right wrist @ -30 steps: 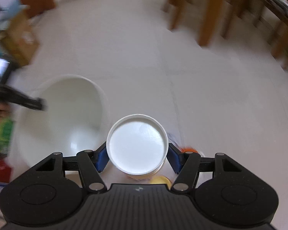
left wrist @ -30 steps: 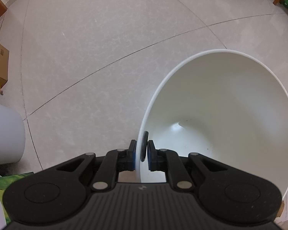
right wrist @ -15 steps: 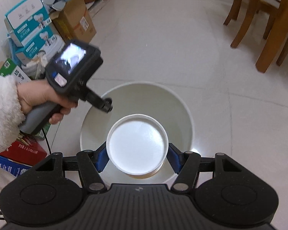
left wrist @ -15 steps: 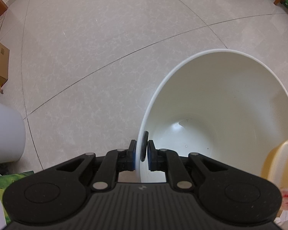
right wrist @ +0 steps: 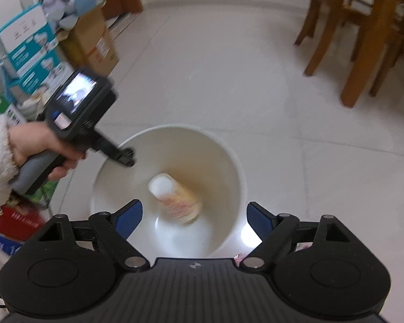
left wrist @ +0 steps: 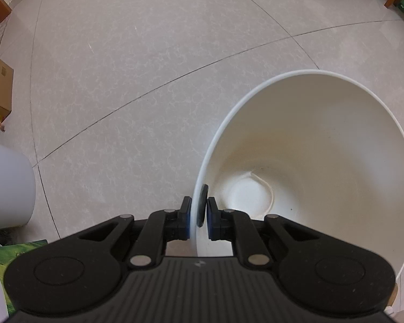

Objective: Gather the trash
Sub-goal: 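Carry the paper cup over the bin and release it with the right gripper, then lower the right gripper to the red-and-white snack wrapper and grasp it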

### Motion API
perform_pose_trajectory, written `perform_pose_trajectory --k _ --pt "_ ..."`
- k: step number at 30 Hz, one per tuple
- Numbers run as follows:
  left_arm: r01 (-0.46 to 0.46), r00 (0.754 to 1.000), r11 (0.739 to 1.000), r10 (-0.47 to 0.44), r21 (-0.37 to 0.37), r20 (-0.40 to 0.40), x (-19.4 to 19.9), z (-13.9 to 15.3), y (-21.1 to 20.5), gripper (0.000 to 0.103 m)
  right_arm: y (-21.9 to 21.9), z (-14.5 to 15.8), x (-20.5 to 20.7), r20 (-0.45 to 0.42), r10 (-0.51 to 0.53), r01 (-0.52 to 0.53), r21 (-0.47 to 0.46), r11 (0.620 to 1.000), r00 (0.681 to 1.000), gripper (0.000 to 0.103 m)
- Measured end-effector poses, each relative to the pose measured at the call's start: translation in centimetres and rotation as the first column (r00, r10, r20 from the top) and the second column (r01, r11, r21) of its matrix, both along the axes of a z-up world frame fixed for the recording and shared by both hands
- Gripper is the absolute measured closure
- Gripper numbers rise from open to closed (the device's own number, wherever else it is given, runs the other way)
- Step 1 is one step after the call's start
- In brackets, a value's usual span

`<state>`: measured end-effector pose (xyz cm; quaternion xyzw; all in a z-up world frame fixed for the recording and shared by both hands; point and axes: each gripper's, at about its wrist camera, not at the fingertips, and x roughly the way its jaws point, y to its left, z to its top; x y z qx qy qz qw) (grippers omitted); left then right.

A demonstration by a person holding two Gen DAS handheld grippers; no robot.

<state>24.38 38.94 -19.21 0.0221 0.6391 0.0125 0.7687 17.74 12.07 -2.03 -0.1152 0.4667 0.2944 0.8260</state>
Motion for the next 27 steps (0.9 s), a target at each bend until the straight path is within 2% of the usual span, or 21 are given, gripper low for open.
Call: perform_pose_trajectory --k 3,6,9,13,17,21,27 --pt "0.0 1.0 1.0 0.0 0.0 0.001 0.0 0.0 0.0 0.094 -2.7 -0.7 0.0 0.067 -0.036 0.035 0.006 0.999 0.997 0.006" --pt "0.001 1.0 1.0 -0.001 0.0 0.002 0.0 0.0 -0.1 0.094 -5.2 -3.4 0.0 0.09 -0.06 0.059 0.016 0.998 0.994 0.004" --pt "0.001 1.0 1.0 -0.001 0.002 0.003 0.0 0.0 -0.1 0.094 -6.6 -7.8 0.3 0.038 -0.078 0.078 -0.015 0.997 0.996 0.003" --pt "-0.004 1.0 1.0 0.004 -0.005 0.004 -0.1 0.1 0.0 0.094 -6.5 -14.9 1.1 -0.079 -0.11 0.104 -0.077 0.992 0.991 0.004" --pt "0.003 1.0 1.0 -0.003 -0.003 0.006 -0.1 0.2 -0.1 0.094 -5.9 -20.2 1.9 -0.149 -0.144 0.132 -0.089 0.987 0.978 0.004" --pt "0.005 1.0 1.0 -0.004 -0.008 0.005 -0.1 0.3 0.0 0.094 -5.2 -24.6 2.4 -0.177 -0.154 0.134 -0.118 0.984 0.972 0.004" --pt "0.01 1.0 1.0 -0.01 -0.009 0.014 -0.1 0.6 0.2 0.094 -4.5 -29.5 2.7 -0.194 -0.128 0.098 -0.159 0.982 0.972 0.004"
